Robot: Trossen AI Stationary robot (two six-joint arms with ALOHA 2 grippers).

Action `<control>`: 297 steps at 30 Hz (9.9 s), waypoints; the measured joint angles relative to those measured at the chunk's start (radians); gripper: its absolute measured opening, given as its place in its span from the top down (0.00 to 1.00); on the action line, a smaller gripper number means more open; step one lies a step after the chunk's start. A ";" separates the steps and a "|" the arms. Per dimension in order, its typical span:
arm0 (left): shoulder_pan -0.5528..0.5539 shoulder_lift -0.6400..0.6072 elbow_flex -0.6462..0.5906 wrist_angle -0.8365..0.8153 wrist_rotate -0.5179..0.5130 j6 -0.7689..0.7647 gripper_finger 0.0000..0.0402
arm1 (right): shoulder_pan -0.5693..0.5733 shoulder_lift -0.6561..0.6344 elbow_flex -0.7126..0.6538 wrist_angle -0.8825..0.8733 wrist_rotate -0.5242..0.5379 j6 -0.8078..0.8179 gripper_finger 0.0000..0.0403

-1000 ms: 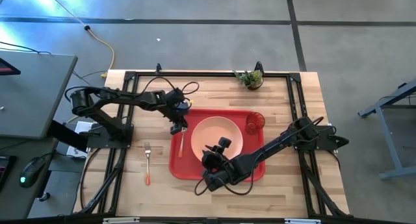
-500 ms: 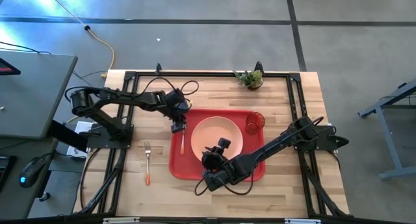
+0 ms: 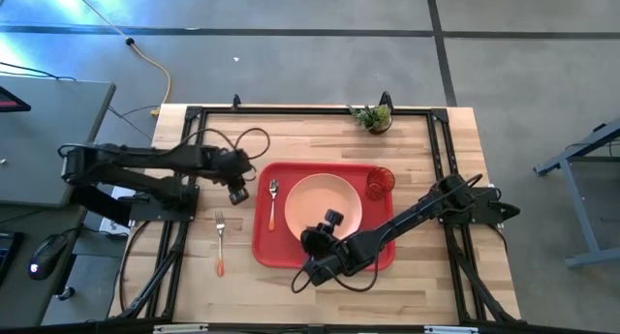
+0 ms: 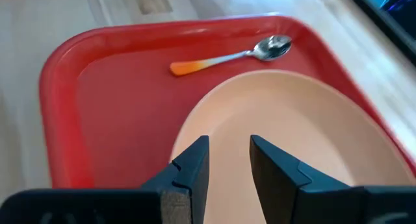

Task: Pick and place plate/cup/fork/spoon on tray
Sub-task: Put the orange fork on the red serving tray at the left of the orange plate, then return to Home Position

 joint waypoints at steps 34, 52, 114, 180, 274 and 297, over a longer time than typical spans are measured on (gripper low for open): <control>-0.264 0.083 0.001 -0.338 0.173 -0.236 0.68 | 0.020 0.020 0.000 0.206 -0.087 -0.011 0.74; -0.264 0.047 -0.128 -0.211 0.239 -0.243 0.64 | -0.053 0.117 0.000 0.517 -0.217 -0.116 0.74; 0.197 0.363 0.297 0.005 0.591 0.535 1.00 | 0.041 0.116 0.000 0.316 -0.109 0.159 0.74; -0.092 -0.272 -0.345 1.392 0.399 0.399 1.00 | -0.329 -0.060 -0.002 0.380 -0.777 -0.698 0.74; -0.177 -1.078 -0.618 0.909 -0.202 0.284 1.00 | -0.485 -2.081 -1.579 0.595 -0.793 -0.487 1.00; -0.214 -1.080 -0.618 0.788 0.006 0.416 1.00 | -0.485 -2.074 -1.579 0.590 -0.757 -0.623 1.00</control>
